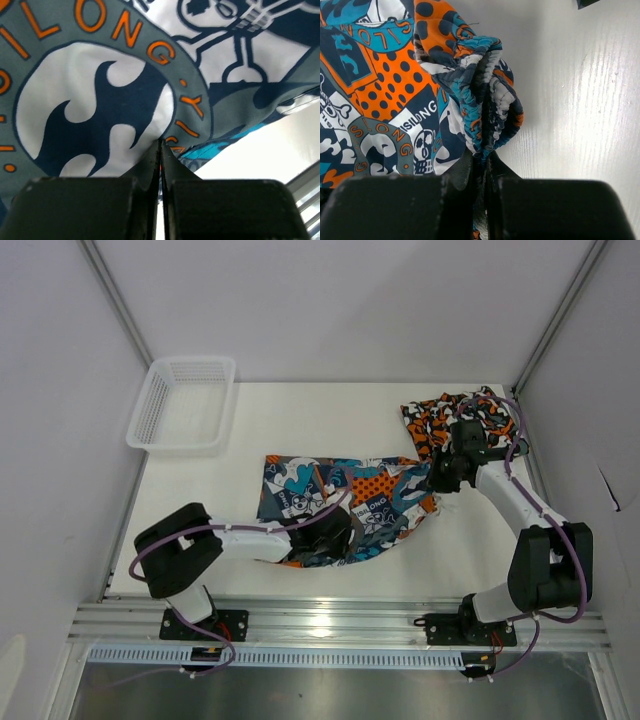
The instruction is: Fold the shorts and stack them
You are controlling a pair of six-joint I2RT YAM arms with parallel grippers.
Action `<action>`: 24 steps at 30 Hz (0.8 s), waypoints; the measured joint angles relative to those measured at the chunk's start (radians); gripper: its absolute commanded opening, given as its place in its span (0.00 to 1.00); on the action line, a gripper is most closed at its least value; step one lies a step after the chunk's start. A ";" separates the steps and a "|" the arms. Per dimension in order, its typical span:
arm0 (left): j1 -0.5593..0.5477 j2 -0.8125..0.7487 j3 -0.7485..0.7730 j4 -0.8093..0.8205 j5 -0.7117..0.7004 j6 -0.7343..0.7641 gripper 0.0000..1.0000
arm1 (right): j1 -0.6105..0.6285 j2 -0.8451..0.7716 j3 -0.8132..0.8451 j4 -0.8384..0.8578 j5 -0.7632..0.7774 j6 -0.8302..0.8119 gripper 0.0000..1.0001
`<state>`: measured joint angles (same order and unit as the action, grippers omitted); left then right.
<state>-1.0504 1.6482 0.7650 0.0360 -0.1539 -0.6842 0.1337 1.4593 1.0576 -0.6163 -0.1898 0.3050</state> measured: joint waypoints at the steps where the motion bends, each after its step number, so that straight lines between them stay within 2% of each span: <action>1: -0.002 0.005 0.008 0.003 0.000 -0.002 0.00 | 0.003 -0.001 0.000 -0.001 0.000 -0.002 0.00; 17: -0.141 0.062 0.068 0.018 -0.024 -0.087 0.01 | 0.115 -0.053 0.204 -0.121 -0.006 -0.004 0.00; 19: -0.146 0.045 0.064 0.006 -0.020 -0.102 0.07 | 0.116 -0.046 0.213 -0.128 -0.006 -0.004 0.00; 24: -0.143 -0.114 0.055 -0.137 -0.039 -0.125 0.15 | 0.120 -0.030 0.214 -0.133 -0.006 -0.007 0.00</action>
<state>-1.1934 1.5345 0.8200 -0.1013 -0.1925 -0.8089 0.2539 1.4296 1.2720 -0.7494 -0.1955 0.2977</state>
